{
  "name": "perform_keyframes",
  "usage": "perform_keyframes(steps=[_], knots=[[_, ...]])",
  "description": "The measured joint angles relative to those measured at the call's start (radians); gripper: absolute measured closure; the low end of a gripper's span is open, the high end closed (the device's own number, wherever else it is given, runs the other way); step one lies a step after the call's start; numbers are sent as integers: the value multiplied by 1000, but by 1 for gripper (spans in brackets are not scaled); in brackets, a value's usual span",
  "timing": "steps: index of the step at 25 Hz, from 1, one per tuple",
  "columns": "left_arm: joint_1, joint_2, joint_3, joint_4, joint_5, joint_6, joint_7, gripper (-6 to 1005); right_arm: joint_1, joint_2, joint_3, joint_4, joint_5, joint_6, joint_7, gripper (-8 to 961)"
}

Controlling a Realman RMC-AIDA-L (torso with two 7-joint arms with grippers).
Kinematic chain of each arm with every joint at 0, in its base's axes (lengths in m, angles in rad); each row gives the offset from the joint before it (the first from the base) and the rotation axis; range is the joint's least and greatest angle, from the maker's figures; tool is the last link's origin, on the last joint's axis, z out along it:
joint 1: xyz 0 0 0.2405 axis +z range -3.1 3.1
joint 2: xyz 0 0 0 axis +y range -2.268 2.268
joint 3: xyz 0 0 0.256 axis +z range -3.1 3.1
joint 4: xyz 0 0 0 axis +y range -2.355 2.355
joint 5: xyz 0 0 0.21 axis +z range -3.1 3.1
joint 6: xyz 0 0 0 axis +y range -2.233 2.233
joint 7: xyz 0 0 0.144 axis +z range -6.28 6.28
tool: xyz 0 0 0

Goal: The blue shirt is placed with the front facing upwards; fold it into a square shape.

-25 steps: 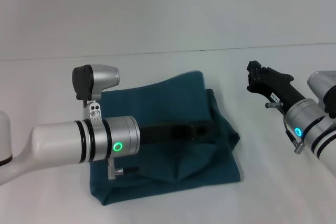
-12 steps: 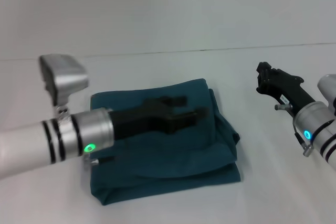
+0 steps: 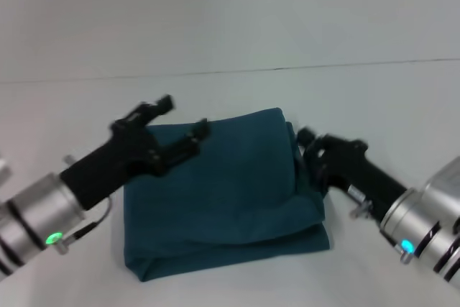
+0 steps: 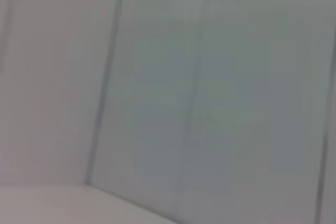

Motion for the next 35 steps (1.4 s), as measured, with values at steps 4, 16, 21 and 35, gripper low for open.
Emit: perform_keyframes(steps=[4, 16, 21, 35], knots=[[51, 1, -9, 28, -30, 9, 8, 122, -11, 3, -109, 2, -29, 23, -11, 905], [76, 2, -25, 27, -33, 11, 18, 122, -116, 6, -198, 6, -25, 55, -72, 899], [78, 3, -25, 27, -27, 11, 43, 122, -143, 7, -195, 1, 67, -94, -109, 890], [90, 22, -11, 208, 164, 76, -115, 121, 1, -4, -320, -380, 104, -350, 324, 865]])
